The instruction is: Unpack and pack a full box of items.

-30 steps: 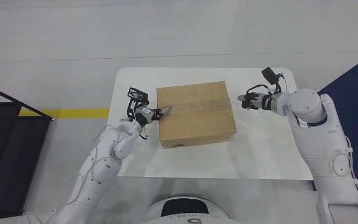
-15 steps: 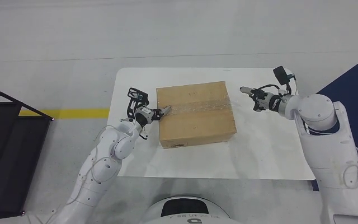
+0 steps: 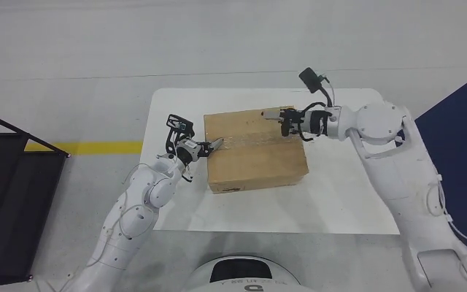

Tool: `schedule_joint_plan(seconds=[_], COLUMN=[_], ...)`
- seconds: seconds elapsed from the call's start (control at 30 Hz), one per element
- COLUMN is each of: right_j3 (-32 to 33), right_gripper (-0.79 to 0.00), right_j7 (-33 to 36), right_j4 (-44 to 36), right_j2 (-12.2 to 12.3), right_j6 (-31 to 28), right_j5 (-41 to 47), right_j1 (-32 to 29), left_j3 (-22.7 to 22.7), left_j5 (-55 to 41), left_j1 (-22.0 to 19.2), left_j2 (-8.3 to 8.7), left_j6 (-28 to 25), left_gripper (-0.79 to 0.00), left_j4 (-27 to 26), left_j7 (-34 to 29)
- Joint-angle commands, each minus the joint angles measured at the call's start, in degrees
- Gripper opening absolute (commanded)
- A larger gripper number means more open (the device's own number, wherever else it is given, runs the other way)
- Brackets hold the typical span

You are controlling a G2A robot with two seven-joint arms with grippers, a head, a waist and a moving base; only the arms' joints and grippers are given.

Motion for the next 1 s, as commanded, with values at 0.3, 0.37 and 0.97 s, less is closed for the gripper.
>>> schedule_joint_plan(seconds=[0.3,0.37,0.97], right_j3=[-20.6,-21.95,-27.17], right_gripper=[0.0,0.0,0.0], right_j7=[-3.02,-3.96,-11.05], right_j4=[12.27,13.71,22.13], right_j2=[-6.37,-7.18,-11.94], right_j6=[1.67,0.8,-4.14], right_j5=[3.23,4.46,9.65], right_j1=[13.28,13.93,16.54], left_j3=[0.0,0.0,0.0], left_j5=[0.0,0.0,0.0], left_j1=[0.0,0.0,0.0], left_j2=[0.0,0.0,0.0], left_j6=[0.0,0.0,0.0], left_gripper=[0.0,0.0,0.0], left_j4=[0.0,0.0,0.0], left_j7=[0.0,0.0,0.0])
